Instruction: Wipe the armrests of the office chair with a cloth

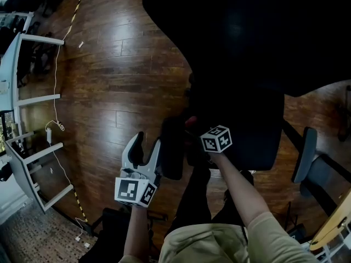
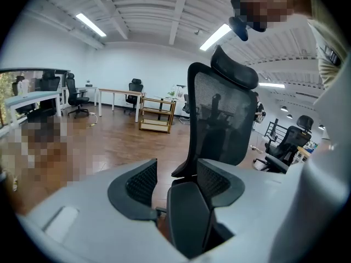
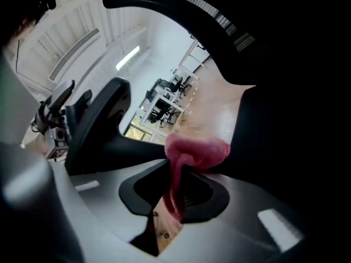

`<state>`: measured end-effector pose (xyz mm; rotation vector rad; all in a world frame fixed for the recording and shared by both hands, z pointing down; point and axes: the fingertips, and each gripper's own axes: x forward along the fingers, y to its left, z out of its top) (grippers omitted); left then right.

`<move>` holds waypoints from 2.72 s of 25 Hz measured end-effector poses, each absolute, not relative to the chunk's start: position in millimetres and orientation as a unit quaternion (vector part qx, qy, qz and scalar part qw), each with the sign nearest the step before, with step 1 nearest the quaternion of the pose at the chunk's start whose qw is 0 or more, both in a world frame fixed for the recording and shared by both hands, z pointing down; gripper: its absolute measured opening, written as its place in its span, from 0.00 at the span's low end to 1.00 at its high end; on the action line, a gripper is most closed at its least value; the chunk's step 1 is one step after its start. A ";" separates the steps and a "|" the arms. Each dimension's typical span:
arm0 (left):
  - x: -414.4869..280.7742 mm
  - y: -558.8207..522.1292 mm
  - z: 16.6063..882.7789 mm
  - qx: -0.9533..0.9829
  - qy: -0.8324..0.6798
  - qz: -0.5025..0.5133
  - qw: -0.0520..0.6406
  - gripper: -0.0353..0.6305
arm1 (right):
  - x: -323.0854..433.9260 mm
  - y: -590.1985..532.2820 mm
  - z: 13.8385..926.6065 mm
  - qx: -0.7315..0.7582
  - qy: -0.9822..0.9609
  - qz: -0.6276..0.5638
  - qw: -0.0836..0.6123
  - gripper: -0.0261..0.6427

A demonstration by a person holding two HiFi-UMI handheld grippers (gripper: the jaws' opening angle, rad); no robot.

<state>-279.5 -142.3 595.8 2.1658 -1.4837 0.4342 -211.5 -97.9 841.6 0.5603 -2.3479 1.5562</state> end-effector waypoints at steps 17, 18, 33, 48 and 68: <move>-306.7 -125.0 594.8 0.764 -0.594 0.087 0.235 0.38 | -166.8 -154.3 833.6 0.222 -0.837 0.458 0.200 0.14; -309.7 -122.6 588.8 0.763 -0.597 0.080 0.235 0.38 | -157.8 -162.6 815.5 0.225 -0.847 0.436 0.206 0.14; -397.1 -54.0 555.1 0.707 -0.664 0.006 0.243 0.36 | -277.2 -150.9 658.3 -0.115 -0.904 0.139 0.387 0.14; -467.7 41.5 631.2 0.618 -0.723 -0.050 0.303 0.36 | -302.0 -46.7 792.0 -0.520 -0.514 0.092 0.677 0.14; -471.3 57.6 716.4 0.606 -0.726 -0.035 0.324 0.35 | -244.6 -127.9 992.4 -0.377 -0.391 -0.074 0.836 0.13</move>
